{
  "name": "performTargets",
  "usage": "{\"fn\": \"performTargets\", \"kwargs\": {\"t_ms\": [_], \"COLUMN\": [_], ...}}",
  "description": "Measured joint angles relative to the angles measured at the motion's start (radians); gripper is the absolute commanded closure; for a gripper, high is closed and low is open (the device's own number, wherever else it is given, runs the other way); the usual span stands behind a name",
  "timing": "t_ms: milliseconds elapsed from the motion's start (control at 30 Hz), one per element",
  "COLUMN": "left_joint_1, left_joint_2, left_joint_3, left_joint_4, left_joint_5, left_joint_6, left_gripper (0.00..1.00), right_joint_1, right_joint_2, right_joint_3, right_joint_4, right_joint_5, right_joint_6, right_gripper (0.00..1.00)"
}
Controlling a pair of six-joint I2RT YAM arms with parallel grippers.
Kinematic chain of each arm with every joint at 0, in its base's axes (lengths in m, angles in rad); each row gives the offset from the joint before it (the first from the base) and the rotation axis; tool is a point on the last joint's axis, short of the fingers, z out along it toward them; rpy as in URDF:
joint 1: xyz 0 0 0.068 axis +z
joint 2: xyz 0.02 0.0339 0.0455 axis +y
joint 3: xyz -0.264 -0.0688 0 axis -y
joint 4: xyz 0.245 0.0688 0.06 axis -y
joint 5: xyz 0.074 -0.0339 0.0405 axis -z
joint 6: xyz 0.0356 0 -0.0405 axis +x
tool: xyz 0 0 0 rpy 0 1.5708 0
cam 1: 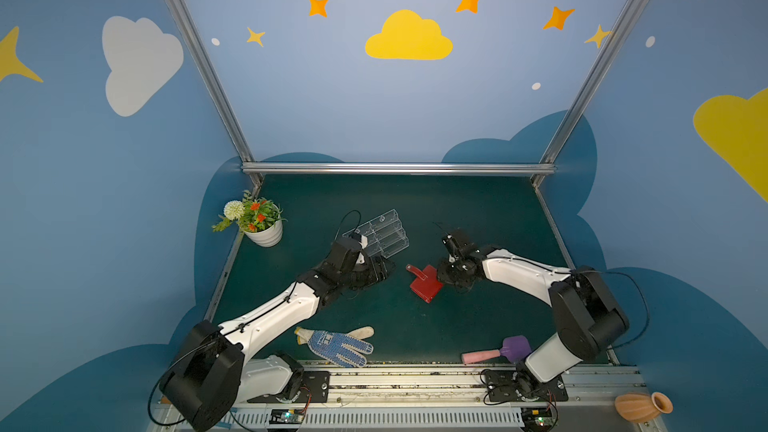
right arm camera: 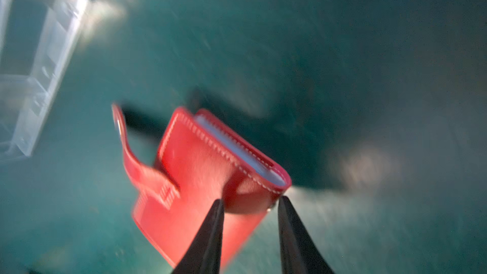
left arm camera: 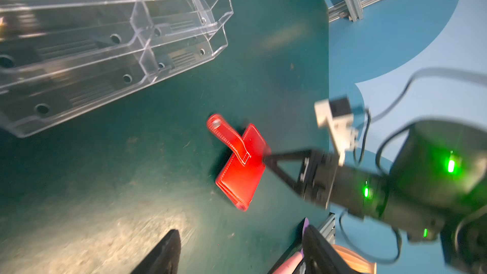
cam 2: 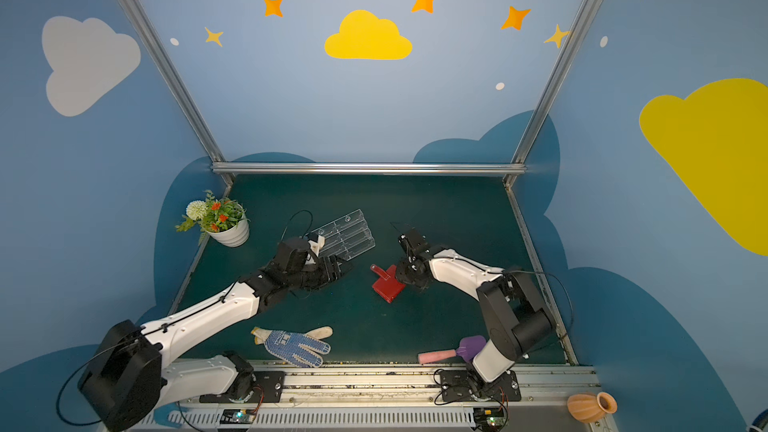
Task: Take the credit cards out of the card holder
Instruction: Rotate the card holder at the center of the table, then open the card holder at the center of the table.
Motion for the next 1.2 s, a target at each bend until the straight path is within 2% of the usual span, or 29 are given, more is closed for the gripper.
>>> {"fn": "performTargets", "kwargs": {"t_ms": [167,300,433,533,633,767,867,1033,1200], "left_joint_1": [0.0,0.0,0.0,0.0,0.0,0.0,0.0,0.0,0.0], "left_joint_2": [-0.098,-0.175,-0.24,-0.298,-0.365,-0.45,-0.491,-0.52,-0.521], "left_joint_3": [-0.044,-0.099,-0.154,-0.182,-0.196,-0.22,-0.235,-0.253,-0.261], "left_joint_4": [-0.026,-0.031,-0.05,-0.076,-0.105,-0.12,-0.134,-0.154,-0.16], "left_joint_5": [-0.013,-0.023,-0.031,-0.046,-0.068,-0.095,-0.114,-0.138,-0.143], "left_joint_6": [0.009,0.008,0.003,0.002,0.002,-0.001,-0.003,-0.007,-0.017], "left_gripper": [0.28,0.27,0.27,0.25,0.25,0.25,0.25,0.25,0.25], "right_joint_1": [0.001,0.035,0.138,0.224,0.295,0.351,0.373,0.377,0.377], "right_joint_2": [0.117,0.051,-0.055,-0.061,0.014,0.138,0.175,0.204,0.216], "right_joint_3": [0.138,0.121,0.11,0.111,0.127,0.172,0.204,0.229,0.239], "right_joint_4": [-0.008,-0.026,-0.089,-0.128,-0.182,-0.248,-0.28,-0.303,-0.322], "right_joint_5": [0.01,0.028,0.093,0.149,0.214,0.302,0.354,0.402,0.435], "right_joint_6": [-0.106,-0.154,-0.177,-0.181,-0.186,-0.19,-0.19,-0.192,-0.191], "right_gripper": [0.49,0.26,0.21,0.22,0.22,0.23,0.27,0.39,0.59]}}
